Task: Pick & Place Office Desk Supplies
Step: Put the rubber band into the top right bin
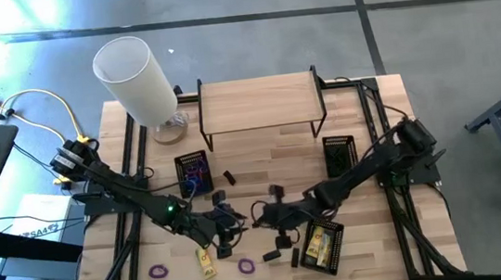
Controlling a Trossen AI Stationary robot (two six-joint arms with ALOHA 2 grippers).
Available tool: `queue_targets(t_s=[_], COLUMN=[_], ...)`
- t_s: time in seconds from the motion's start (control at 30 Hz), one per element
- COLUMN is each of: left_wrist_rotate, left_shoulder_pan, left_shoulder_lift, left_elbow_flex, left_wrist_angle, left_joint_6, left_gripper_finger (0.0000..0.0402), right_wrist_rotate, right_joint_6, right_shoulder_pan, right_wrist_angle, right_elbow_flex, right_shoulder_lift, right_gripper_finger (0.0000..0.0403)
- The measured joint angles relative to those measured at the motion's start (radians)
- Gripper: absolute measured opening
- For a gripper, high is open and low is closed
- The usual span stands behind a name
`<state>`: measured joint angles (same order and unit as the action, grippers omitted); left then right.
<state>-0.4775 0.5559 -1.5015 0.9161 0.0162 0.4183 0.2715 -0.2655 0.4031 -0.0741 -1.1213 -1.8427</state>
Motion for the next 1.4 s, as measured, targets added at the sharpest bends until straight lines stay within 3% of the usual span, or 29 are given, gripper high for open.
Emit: queue_targets(t_s=[0.13, 0.37, 0.5, 0.67, 0.93, 1.07, 1.17, 1.27, 1.4], left_wrist_rotate=[-0.008, -0.006, 0.005, 0.009, 0.015, 0.015, 0.015, 0.015, 0.014], left_shoulder_pan=[-0.008, -0.01, -0.009, -0.009, -0.009, -0.011, -0.014, -0.021, -0.025], left_shoulder_lift=[0.0, 0.0, 0.0, -0.001, -0.001, -0.001, -0.001, -0.001, -0.001], left_elbow_flex=[0.0, 0.0, 0.0, 0.0, -0.003, -0.003, -0.003, -0.003, -0.003], left_wrist_angle=[-0.001, 0.001, 0.0, 0.0, -0.013, -0.033, -0.042, -0.041, -0.041], left_joint_6=[0.0, 0.0, 0.0, 0.0, 0.0, 0.0, 0.0, 0.0, 0.023], left_gripper_finger=[0.0145, 0.0146, 0.0146, 0.0146, 0.0146, 0.0146, 0.0146, 0.0146, 0.0146], right_wrist_rotate=[0.138, 0.286, 0.264, 0.252, 0.258, 0.259, 0.331, 0.383, 0.37], right_joint_6=[-0.173, -0.586, -0.843, -1.011, -1.117, -1.107, -1.099, -1.104, -1.145], right_shoulder_pan=[0.015, 0.033, 0.022, 0.019, -0.02, -0.091, -0.122, -0.124, -0.125], right_wrist_angle=[0.257, 0.73, 1.045, 1.304, 1.457, 1.422, 1.334, 1.288, 1.289], right_elbow_flex=[0.0, -0.002, -0.002, -0.001, 0.057, 0.159, 0.224, 0.255, 0.26], right_shoulder_lift=[0.072, 0.239, 0.295, 0.326, 0.353, 0.351, 0.351, 0.351, 0.351], right_gripper_finger=[0.0004, 0.0004, 0.0004, 0.0004, 0.0004, 0.0004, 0.0004, 0.0004, 0.0006])
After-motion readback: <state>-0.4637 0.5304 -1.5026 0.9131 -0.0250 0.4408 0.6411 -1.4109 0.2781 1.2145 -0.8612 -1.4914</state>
